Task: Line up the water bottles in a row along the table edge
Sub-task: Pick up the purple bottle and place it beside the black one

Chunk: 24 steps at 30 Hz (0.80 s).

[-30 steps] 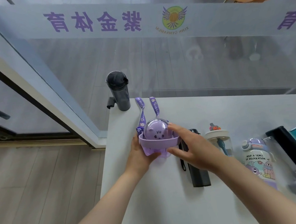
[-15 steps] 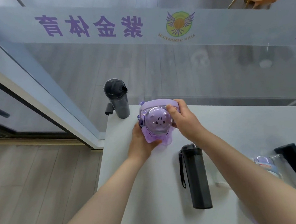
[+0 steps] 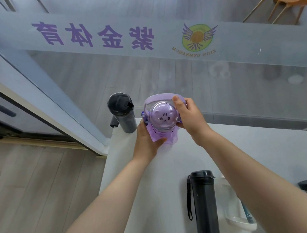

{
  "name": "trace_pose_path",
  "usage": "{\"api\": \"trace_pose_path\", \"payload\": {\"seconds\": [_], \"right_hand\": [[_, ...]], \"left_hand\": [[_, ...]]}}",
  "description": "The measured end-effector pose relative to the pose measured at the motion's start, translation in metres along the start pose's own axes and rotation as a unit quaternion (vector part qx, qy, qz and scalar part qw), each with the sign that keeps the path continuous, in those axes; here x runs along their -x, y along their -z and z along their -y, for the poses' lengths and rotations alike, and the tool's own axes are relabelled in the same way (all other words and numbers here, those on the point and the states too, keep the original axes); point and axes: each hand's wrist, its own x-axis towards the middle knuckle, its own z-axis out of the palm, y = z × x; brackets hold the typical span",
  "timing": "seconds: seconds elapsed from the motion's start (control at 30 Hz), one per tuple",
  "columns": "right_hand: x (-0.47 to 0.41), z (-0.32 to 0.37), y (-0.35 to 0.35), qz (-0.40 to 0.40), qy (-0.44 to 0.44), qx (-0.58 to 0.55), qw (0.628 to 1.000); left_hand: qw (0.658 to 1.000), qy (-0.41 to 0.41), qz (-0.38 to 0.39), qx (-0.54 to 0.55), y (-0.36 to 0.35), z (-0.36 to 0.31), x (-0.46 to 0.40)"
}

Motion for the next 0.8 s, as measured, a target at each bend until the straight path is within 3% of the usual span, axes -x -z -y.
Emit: {"api": "trace_pose_path", "payload": {"seconds": [0.53, 0.7, 0.8], "right_hand": [[0.000, -0.006, 0.008, 0.008, 0.027, 0.035, 0.999], [0.041, -0.024, 0.027, -0.038, 0.024, 0.105, 0.993], [0.083, -0.049, 0.039, -0.070, 0.018, 0.145, 0.987]], "left_hand": [[0.999, 0.023, 0.012, -0.028, 0.006, -0.008, 0.007], [0.987, 0.102, 0.039, -0.117, 0.017, 0.005, 0.032], [0.973, 0.110, 0.087, -0.185, 0.022, 0.015, 0.060]]}}
